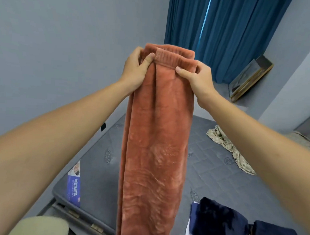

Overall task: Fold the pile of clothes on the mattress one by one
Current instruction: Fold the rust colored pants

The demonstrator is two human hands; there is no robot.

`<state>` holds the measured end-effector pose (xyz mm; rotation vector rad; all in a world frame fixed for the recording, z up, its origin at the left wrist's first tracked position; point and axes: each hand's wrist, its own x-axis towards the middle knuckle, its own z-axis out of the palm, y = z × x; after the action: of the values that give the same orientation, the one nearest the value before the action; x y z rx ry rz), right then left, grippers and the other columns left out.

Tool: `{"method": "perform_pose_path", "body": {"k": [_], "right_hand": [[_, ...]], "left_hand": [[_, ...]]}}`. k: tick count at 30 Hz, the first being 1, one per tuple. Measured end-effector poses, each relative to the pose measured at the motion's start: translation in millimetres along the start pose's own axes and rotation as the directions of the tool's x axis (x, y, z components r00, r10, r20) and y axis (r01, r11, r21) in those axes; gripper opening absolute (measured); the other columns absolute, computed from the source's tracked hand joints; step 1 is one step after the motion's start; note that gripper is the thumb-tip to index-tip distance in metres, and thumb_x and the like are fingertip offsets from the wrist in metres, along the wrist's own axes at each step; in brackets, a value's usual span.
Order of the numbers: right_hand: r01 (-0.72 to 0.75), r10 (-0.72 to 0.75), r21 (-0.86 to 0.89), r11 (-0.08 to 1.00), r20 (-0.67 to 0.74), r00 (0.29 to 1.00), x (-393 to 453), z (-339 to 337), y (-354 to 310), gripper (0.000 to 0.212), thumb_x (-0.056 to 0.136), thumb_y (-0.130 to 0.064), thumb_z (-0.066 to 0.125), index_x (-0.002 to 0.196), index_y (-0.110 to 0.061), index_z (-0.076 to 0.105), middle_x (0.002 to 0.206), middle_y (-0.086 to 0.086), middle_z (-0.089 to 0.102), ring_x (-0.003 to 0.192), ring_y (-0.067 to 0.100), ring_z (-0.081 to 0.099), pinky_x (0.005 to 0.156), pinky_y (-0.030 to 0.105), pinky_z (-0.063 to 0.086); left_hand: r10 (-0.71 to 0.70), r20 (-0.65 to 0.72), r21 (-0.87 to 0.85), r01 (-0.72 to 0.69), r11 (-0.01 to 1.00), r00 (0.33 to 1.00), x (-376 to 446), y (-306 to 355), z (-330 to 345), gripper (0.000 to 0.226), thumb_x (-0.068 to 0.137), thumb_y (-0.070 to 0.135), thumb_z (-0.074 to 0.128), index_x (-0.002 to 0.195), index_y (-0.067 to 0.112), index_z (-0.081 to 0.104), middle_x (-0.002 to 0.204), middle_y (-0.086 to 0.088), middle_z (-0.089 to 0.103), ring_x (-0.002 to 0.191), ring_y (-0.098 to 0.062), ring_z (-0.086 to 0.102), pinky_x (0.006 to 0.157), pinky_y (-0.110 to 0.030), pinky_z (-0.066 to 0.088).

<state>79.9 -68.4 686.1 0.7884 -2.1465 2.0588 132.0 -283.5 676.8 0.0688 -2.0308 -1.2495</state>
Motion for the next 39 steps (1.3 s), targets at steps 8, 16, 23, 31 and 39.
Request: {"method": "perform_pose_path", "body": {"k": [8,16,23,31,39], "right_hand": [[-0.281,0.26,-0.109,0.953,-0.174,0.95,67,32,259,0.034,0.08,-0.013,0.087,0.111,-0.005,0.074,0.102,0.001,0.079,0.094,0.009,0.075,0.086,0.027,0.058],[-0.44,0.341,-0.515,0.736,-0.279,0.898,148,49,591,0.038,0.085,-0.029,0.082,0.116,-0.014,0.066,0.103,0.002,0.072,0.102,0.02,0.067,0.087,0.032,0.053],[-0.279,0.456,-0.886,0.371,-0.088,0.886,-14,110,804,0.056,0.095,-0.027,0.057,0.147,-0.01,0.044,0.152,0.014,0.041,0.138,0.039,0.037,0.109,0.051,0.041],[-0.263,0.598,-0.917,0.299,-0.034,0.801,-270,158,792,0.069,0.099,-0.034,0.044,0.164,-0.028,0.023,0.175,0.001,0.008,0.161,0.023,0.002,0.129,0.052,0.013],[-0.653,0.667,-0.659,0.374,-0.297,0.683,-395,155,723,0.086,0.091,-0.022,0.073,0.163,-0.022,0.026,0.158,0.008,0.03,0.142,0.028,0.031,0.123,0.042,0.028]], "left_hand": [[-0.193,0.222,-0.023,0.203,0.979,0.956,27,-253,116,0.016,0.101,0.034,0.063,0.088,0.028,0.056,0.079,0.015,0.058,0.067,0.009,0.051,0.07,-0.024,0.041],[-0.313,0.436,0.291,0.197,0.936,0.844,58,-572,269,0.027,0.102,0.035,0.061,0.121,0.015,0.06,0.099,-0.001,0.067,0.1,-0.025,0.062,0.084,-0.033,0.043],[-0.436,0.599,0.538,0.065,0.841,0.671,-168,-759,293,0.06,0.103,0.035,0.055,0.159,0.03,0.035,0.153,-0.012,0.041,0.137,-0.039,0.044,0.109,-0.052,0.044],[-0.502,0.635,0.63,-0.019,0.776,0.588,-413,-729,183,0.068,0.107,0.042,0.046,0.165,0.035,0.012,0.174,-0.007,-0.001,0.16,-0.027,0.001,0.125,-0.043,0.012],[-0.621,0.573,0.568,0.286,0.771,0.535,-536,-635,123,0.063,0.105,0.033,0.055,0.161,0.037,0.027,0.16,-0.003,0.034,0.147,-0.02,0.036,0.111,-0.048,0.048]]}}
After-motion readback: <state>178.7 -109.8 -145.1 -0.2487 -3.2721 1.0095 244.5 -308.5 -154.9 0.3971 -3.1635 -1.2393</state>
